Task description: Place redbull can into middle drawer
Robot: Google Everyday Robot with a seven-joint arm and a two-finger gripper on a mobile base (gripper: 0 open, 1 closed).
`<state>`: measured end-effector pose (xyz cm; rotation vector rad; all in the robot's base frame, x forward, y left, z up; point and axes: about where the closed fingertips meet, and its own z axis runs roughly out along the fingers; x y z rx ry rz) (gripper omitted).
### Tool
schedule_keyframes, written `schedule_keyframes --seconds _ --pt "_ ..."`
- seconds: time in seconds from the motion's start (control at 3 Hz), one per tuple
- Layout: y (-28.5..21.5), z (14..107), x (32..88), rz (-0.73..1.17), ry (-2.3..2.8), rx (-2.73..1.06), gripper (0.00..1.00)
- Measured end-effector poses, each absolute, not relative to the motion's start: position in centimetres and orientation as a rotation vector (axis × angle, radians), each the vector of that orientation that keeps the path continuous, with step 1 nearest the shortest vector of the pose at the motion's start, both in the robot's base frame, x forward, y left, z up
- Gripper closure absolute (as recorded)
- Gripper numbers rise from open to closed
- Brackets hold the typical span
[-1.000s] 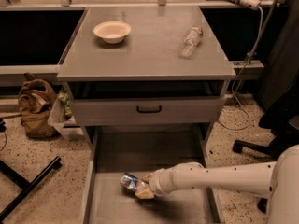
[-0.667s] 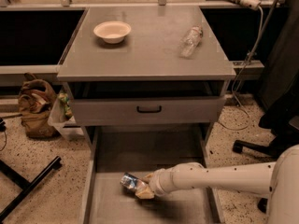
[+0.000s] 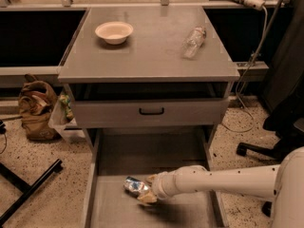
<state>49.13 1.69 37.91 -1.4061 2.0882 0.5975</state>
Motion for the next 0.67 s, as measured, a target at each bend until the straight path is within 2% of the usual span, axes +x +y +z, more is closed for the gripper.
schedule_keyframes --seconds 0.33,0.67 --pt "1.69 37.91 49.13 0.598 2.088 -1.406 0.0" --pt "1.69 37.9 49.13 0.598 2.088 -1.406 0.0"
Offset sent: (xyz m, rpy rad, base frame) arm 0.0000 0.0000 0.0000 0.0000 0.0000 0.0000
